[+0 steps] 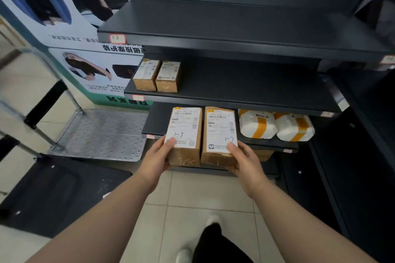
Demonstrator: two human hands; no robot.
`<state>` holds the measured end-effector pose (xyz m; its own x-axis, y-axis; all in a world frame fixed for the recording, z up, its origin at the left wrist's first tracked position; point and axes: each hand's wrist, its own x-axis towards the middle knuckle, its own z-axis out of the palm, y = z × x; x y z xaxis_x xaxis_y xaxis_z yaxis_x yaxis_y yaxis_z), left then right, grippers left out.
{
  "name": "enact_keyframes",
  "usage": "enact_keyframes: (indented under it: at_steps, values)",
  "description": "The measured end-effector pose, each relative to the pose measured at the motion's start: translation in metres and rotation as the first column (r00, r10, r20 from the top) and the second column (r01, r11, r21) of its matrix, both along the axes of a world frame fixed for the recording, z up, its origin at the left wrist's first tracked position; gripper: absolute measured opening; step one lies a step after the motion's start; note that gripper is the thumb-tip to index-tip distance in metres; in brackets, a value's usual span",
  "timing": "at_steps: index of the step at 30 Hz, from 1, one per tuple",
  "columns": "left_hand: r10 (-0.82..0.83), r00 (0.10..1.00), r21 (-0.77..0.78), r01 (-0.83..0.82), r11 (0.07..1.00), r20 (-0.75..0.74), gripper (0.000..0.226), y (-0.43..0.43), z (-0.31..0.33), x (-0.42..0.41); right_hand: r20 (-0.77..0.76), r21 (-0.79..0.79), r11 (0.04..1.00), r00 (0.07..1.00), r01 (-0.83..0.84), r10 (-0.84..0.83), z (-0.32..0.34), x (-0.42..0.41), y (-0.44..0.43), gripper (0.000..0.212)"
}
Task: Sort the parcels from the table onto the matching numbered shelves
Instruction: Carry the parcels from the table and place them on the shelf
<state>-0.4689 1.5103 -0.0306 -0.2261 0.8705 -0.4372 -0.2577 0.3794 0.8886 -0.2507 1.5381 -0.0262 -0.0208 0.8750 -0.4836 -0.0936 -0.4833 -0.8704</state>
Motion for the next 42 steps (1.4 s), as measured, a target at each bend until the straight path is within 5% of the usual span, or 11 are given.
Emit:
enact_keyframes:
  at_steps: [17, 24, 27, 30, 34, 36, 38, 40, 42]
  values:
    - [-0.026, 0.995, -0.089, 0.017, 0.996, -0.099, 0.063, 0.202, -0.003, 0.014, 0.215, 0.041, 0.994, 0.973, -0.097, 0.086, -0.001, 0.008, 0.212, 0.041]
    - [-0.027, 0.993, -0.154, 0.009, 0.988, -0.116, 0.06, 0.25, -0.01, 0.016, 0.341, -0.002, 0.998, 0.938, -0.067, 0.064, -0.023, 0.003, 0.251, 0.053]
    - [-0.041, 0.98, -0.147, 0.012, 0.989, -0.195, 0.057, 0.264, -0.009, 0.012, 0.351, -0.006, 1.0, 0.936, 0.024, -0.021, -0.03, -0.009, 0.262, 0.08]
    - [-0.074, 0.945, -0.151, 0.027, 0.988, -0.319, 0.052, 0.278, -0.004, 0.01, 0.363, 0.013, 0.994, 0.926, 0.107, -0.105, -0.03, -0.018, 0.272, 0.065]
    - [-0.147, 0.883, -0.168, 0.078, 0.983, -0.445, 0.053, 0.293, 0.002, 0.009, 0.403, 0.067, 0.998, 0.915, -0.013, -0.015, -0.031, -0.027, 0.283, 0.055]
    - [-0.218, 0.761, -0.128, 0.176, 0.976, -0.611, 0.057, 0.291, 0.004, 0.008, 0.433, 0.12, 0.987, 0.9, -0.107, 0.045, -0.033, -0.028, 0.28, 0.054]
    - [-0.26, 0.426, -0.109, 0.347, 0.931, -0.866, 0.061, 0.287, 0.005, 0.006, 0.581, 0.208, 0.943, 0.808, -0.259, 0.094, -0.035, -0.025, 0.278, 0.065]
    - [-0.203, 0.0, -0.173, 0.528, 0.832, -0.979, 0.064, 0.285, 0.002, 0.005, 0.848, 0.215, 0.83, 0.52, -0.514, 0.103, -0.035, -0.019, 0.275, 0.075]
    - [-0.179, -0.241, -0.292, 0.61, 0.736, -0.954, 0.066, 0.284, 0.0, 0.009, 0.971, 0.168, 0.673, 0.239, -0.72, 0.013, -0.03, -0.013, 0.272, 0.08]
